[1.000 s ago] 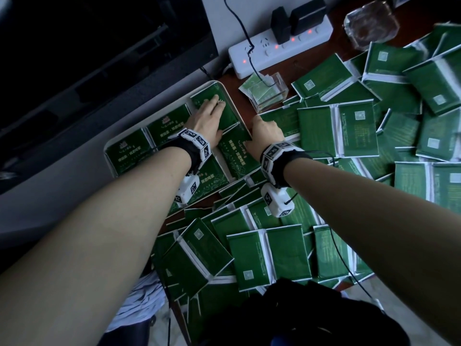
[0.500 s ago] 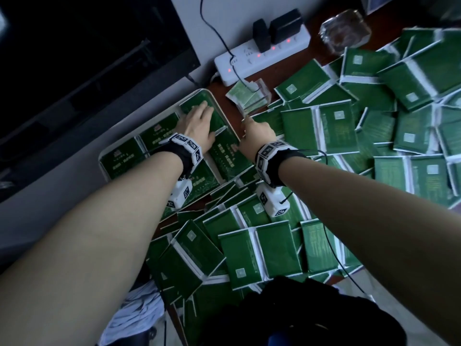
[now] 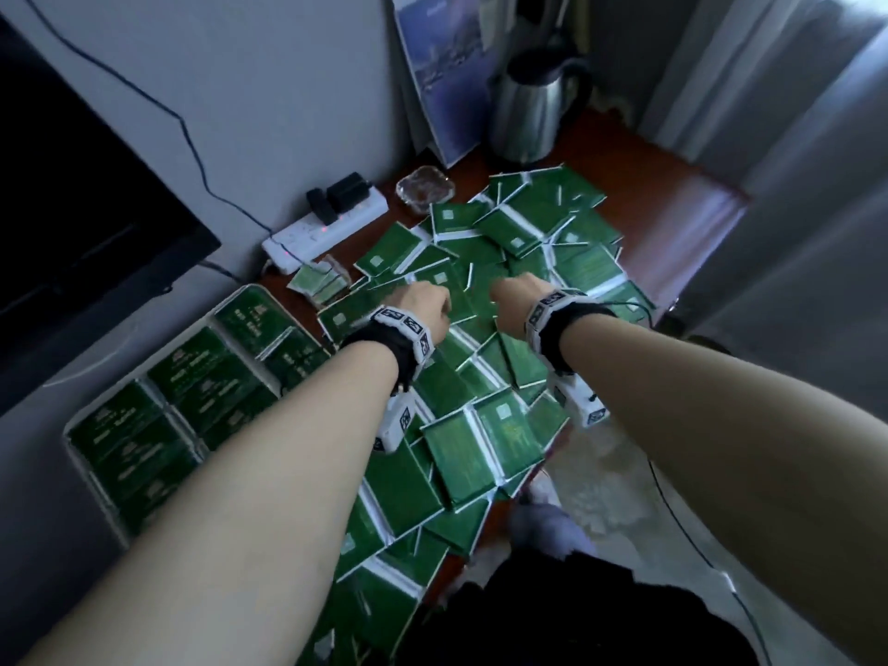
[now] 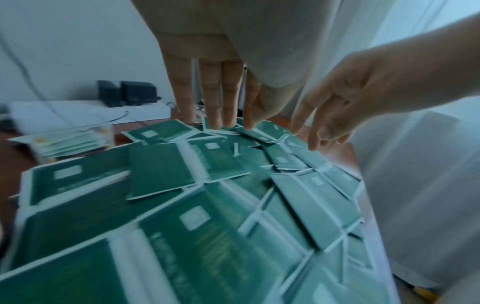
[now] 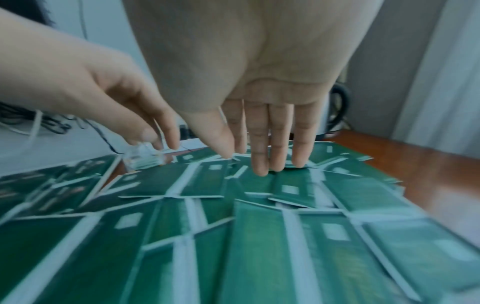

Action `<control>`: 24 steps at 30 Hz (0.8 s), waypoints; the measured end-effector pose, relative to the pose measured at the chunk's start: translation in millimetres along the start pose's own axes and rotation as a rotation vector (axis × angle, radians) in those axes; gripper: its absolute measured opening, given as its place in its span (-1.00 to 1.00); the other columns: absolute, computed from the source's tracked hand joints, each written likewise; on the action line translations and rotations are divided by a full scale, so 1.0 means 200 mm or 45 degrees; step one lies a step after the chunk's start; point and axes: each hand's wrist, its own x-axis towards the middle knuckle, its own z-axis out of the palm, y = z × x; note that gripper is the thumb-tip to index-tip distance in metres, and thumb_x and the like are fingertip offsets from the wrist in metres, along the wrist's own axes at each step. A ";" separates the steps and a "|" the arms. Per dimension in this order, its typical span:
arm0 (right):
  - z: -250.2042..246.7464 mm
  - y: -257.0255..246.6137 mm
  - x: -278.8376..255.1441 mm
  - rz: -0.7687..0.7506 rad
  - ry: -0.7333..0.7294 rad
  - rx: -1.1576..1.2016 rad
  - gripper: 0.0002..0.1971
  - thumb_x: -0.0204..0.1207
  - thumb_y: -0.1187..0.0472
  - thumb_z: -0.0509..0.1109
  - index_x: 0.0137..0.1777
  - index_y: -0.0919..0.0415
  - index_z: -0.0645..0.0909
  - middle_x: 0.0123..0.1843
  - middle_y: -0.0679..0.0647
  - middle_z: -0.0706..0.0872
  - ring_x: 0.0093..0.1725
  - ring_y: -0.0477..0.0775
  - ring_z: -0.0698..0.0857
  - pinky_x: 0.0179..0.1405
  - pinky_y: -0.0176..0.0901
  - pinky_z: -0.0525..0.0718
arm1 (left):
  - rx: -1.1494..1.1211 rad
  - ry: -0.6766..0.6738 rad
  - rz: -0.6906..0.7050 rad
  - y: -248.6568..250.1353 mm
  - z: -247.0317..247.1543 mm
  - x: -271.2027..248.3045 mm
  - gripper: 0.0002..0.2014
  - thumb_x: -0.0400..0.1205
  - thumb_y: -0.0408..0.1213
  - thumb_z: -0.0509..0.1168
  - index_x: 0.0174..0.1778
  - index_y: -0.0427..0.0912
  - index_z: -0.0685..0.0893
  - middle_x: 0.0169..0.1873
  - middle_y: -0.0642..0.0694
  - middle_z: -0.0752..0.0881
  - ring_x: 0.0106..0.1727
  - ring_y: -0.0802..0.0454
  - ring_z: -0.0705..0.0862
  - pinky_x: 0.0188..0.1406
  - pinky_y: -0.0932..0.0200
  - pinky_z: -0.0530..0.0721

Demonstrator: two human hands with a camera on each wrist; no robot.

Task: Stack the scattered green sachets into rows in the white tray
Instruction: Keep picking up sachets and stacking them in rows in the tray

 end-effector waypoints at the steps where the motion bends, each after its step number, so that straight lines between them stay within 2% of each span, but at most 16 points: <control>1: -0.01 0.11 -0.03 0.028 0.021 0.006 -0.85 0.48 0.29 0.27 0.02 0.20 0.57 -0.09 0.17 0.65 -0.15 0.24 0.69 -0.15 0.00 0.78 | 0.004 0.009 0.023 0.09 -0.01 0.01 -0.76 0.69 -0.22 0.23 0.24 0.03 0.69 0.28 -0.08 0.65 0.21 -0.15 0.66 0.03 0.06 0.66; 4: -0.03 0.42 -0.08 0.064 0.054 -0.019 -0.82 0.51 0.31 0.25 0.08 0.24 0.55 -0.10 0.19 0.64 -0.22 0.24 0.66 -0.28 -0.08 0.69 | 0.003 0.020 0.008 0.32 -0.03 0.07 -0.75 0.68 -0.22 0.24 0.25 0.01 0.67 0.30 -0.09 0.61 0.24 -0.14 0.64 0.10 0.01 0.66; 6: -0.06 0.62 -0.09 0.032 0.081 -0.033 -0.80 0.48 0.31 0.27 0.10 0.21 0.56 -0.03 0.22 0.68 -0.17 0.26 0.69 -0.20 -0.02 0.75 | 0.021 0.012 -0.051 0.46 -0.01 0.13 -0.74 0.67 -0.22 0.25 0.27 -0.03 0.66 0.29 -0.10 0.60 0.23 -0.15 0.63 0.06 0.03 0.64; 8: -0.09 0.81 -0.08 0.004 0.087 -0.049 -0.73 0.51 0.28 0.28 0.21 0.19 0.58 0.07 0.23 0.71 -0.06 0.28 0.72 -0.10 0.01 0.78 | 0.012 0.006 -0.121 0.61 0.01 0.19 -0.72 0.66 -0.22 0.25 0.28 -0.08 0.65 0.28 -0.14 0.60 0.23 -0.18 0.63 0.09 0.02 0.64; 10: -0.12 1.01 -0.08 -0.028 0.082 -0.045 -0.69 0.56 0.26 0.28 0.30 0.20 0.57 0.16 0.26 0.69 0.01 0.29 0.72 -0.08 -0.01 0.76 | -0.028 -0.011 -0.165 0.78 0.05 0.25 -0.71 0.66 -0.20 0.26 0.28 -0.10 0.64 0.28 -0.16 0.59 0.24 -0.19 0.62 0.06 0.05 0.60; 12: -0.14 1.22 -0.07 -0.027 0.064 -0.063 -0.76 0.55 0.30 0.26 0.20 0.22 0.57 0.09 0.25 0.67 -0.07 0.28 0.67 -0.14 0.00 0.73 | -0.043 -0.035 -0.163 0.96 0.09 0.30 -0.69 0.65 -0.19 0.28 0.32 -0.08 0.62 0.30 -0.16 0.57 0.26 -0.18 0.62 0.05 0.06 0.57; 15: -0.14 1.47 -0.05 0.029 0.004 -0.138 -0.89 0.52 0.33 0.29 0.02 0.23 0.55 -0.07 0.18 0.67 -0.18 0.22 0.67 -0.21 0.00 0.76 | -0.116 -0.013 -0.156 1.18 0.14 0.36 -0.67 0.63 -0.21 0.30 0.33 -0.06 0.62 0.34 -0.14 0.57 0.29 -0.17 0.61 0.18 0.03 0.61; 19: -0.10 1.68 0.08 0.027 -0.064 -0.175 -0.83 0.44 0.31 0.39 0.03 0.16 0.58 -0.15 0.12 0.67 -0.20 0.20 0.72 -0.24 0.06 0.82 | -0.111 -0.012 -0.211 1.31 0.17 0.44 -0.62 0.64 -0.20 0.30 0.39 -0.08 0.57 0.36 -0.13 0.56 0.30 -0.15 0.60 0.20 -0.04 0.64; 24: -0.04 1.76 0.25 -0.100 -0.117 -0.181 -0.85 0.52 0.34 0.23 0.05 0.18 0.54 -0.09 0.16 0.65 -0.17 0.22 0.70 -0.17 0.09 0.82 | -0.061 -0.073 -0.246 1.36 0.25 0.60 -0.56 0.63 -0.21 0.31 0.45 -0.14 0.50 0.41 -0.16 0.50 0.37 -0.18 0.55 0.28 -0.16 0.61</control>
